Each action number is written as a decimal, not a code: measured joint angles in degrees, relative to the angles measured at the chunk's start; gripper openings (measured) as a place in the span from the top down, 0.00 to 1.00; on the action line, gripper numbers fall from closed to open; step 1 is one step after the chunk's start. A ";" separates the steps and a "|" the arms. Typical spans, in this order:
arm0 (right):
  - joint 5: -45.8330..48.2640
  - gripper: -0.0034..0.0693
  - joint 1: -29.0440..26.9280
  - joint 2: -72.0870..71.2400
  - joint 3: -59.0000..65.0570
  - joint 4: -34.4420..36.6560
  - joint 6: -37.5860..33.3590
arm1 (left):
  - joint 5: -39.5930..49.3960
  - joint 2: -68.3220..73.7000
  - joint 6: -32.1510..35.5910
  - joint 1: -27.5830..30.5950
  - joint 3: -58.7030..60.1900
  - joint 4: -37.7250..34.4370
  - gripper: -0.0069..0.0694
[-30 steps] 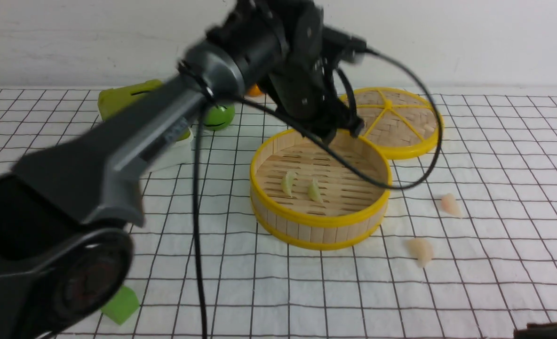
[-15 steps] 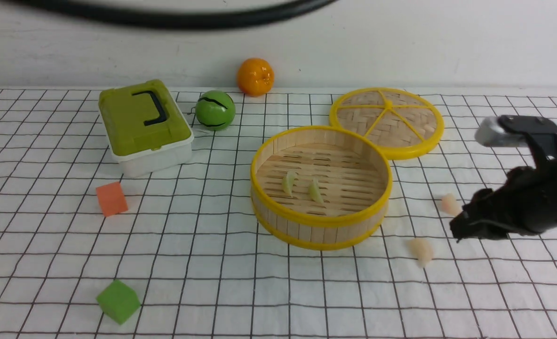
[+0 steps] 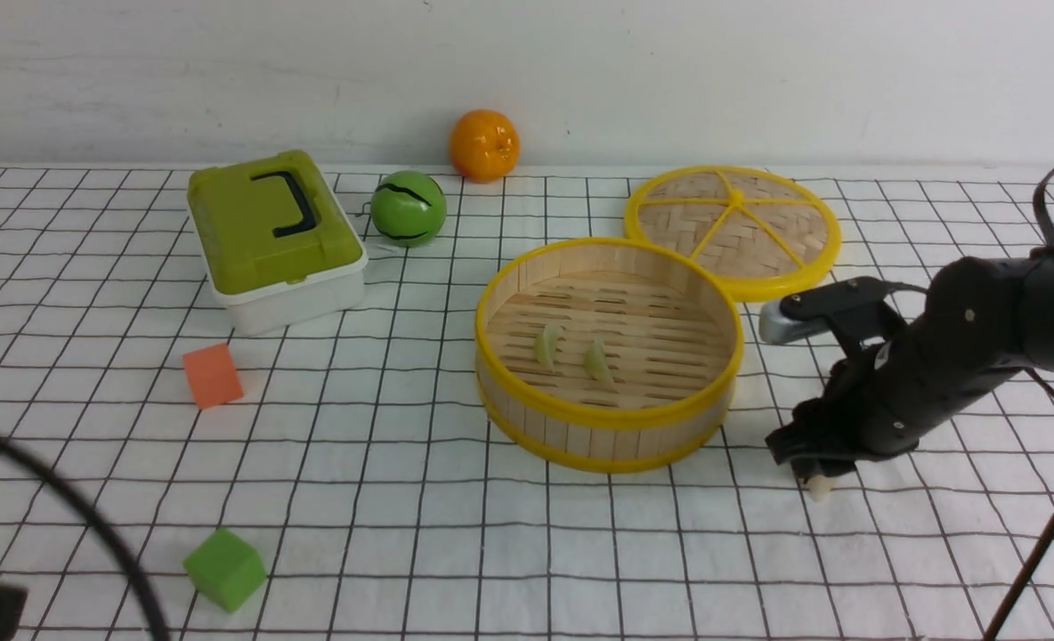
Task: Put the dumplings into the steamer on the table with the white tablecloth.
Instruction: 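Reach for and grasp a dumpling lying on the table beside the steamer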
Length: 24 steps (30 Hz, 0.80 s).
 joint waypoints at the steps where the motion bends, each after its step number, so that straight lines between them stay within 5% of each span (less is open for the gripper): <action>1: 0.00 0.63 0.06 0.00 -0.05 -0.17 0.70 | -0.22 -1.72 -0.59 0.00 1.98 0.95 0.93; 11: 5.51 0.71 0.18 -3.50 -1.65 -1.72 1.98 | -5.02 -10.72 -0.54 0.00 13.59 7.31 0.93; 16: 7.55 0.71 1.53 -8.54 -8.52 5.79 0.70 | -12.51 -11.76 -0.54 0.00 15.57 7.76 0.93; 24: 1.57 0.71 9.24 0.03 -17.32 17.40 -12.73 | -17.12 -11.75 -0.54 0.00 17.08 7.81 0.93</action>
